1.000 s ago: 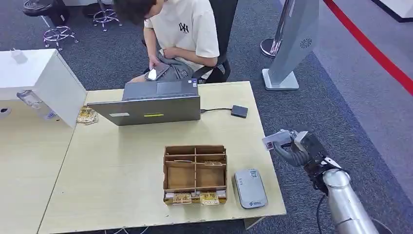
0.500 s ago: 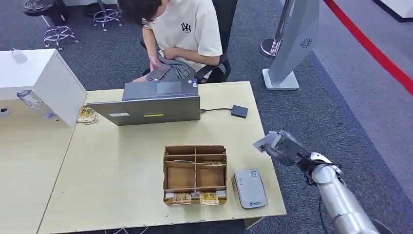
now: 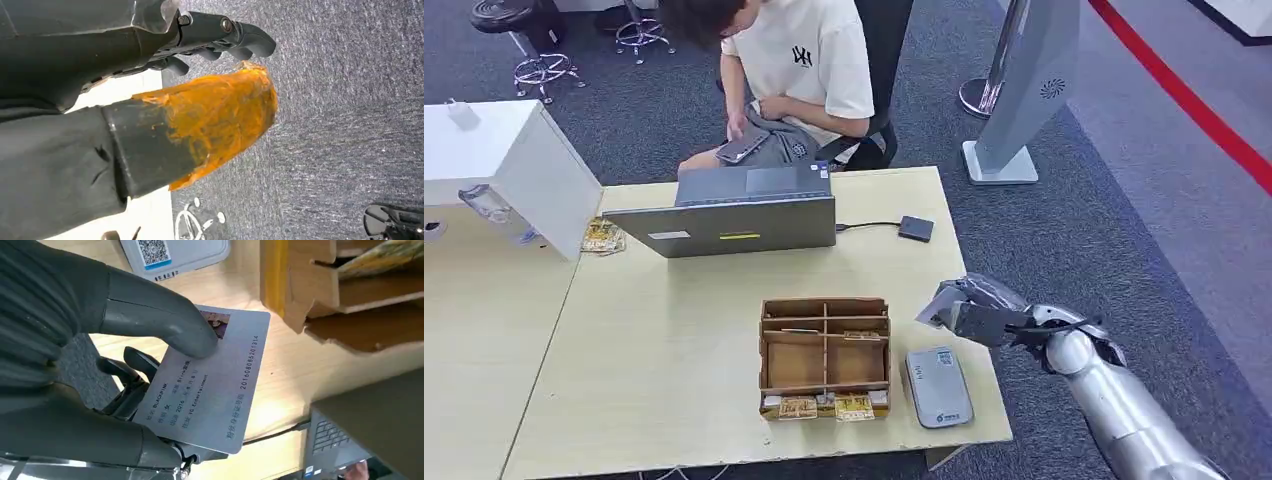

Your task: Pass the card to the sensor for recognition and then transmit it.

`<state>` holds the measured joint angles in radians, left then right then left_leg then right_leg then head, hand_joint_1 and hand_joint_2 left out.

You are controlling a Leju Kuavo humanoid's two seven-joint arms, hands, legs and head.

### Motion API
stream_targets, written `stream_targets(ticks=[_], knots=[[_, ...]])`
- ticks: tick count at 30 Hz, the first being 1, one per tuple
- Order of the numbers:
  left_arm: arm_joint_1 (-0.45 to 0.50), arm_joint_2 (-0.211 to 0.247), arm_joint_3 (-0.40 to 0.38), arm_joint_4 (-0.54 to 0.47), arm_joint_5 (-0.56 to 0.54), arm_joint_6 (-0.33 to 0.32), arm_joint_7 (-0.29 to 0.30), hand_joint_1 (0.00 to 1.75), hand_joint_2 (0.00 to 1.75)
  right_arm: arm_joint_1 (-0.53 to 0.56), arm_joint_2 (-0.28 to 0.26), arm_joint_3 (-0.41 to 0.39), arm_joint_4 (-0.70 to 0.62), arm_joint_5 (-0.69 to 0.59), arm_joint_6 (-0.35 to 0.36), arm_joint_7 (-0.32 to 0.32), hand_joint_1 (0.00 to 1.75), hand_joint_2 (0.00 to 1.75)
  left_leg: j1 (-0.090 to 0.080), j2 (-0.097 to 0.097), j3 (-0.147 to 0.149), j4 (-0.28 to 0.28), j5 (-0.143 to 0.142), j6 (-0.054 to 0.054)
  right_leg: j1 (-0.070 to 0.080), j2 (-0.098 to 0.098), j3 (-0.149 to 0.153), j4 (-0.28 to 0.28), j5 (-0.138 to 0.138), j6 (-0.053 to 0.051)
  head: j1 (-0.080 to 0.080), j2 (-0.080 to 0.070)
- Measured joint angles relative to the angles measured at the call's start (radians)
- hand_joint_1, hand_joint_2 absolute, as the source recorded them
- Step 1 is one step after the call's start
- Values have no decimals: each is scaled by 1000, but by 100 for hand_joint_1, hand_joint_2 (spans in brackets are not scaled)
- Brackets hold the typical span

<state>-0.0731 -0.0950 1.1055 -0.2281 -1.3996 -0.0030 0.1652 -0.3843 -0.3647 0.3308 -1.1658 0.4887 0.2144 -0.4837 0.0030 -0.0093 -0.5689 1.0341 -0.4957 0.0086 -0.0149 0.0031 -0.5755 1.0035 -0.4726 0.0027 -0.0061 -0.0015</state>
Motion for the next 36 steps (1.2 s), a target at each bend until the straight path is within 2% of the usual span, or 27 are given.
stream_targets(ticks=[10, 19, 26, 36], knots=[[2, -7, 15, 0, 11, 3, 19, 0, 0, 10, -59, 72, -62, 55, -9, 45, 175, 175, 0, 0, 0, 0, 0, 0, 0, 0, 0, 0, 0, 0, 0, 0], [5, -21, 25, 1, 14, 1, 44, 0, 0, 42, -126, 105, -94, 68, -7, 71, 175, 175, 0, 0, 0, 0, 0, 0, 0, 0, 0, 0, 0, 0, 0, 0], [7, -31, 27, 1, 16, 0, 64, 0, 0, 94, -183, 124, -145, 50, 19, 88, 175, 175, 0, 0, 0, 0, 0, 0, 0, 0, 0, 0, 0, 0, 0, 0], [7, -37, 40, 1, 16, 0, 68, 0, 0, 125, -234, 140, -206, 7, 61, 94, 175, 175, 0, 0, 0, 0, 0, 0, 0, 0, 0, 0, 0, 0, 0, 0]])
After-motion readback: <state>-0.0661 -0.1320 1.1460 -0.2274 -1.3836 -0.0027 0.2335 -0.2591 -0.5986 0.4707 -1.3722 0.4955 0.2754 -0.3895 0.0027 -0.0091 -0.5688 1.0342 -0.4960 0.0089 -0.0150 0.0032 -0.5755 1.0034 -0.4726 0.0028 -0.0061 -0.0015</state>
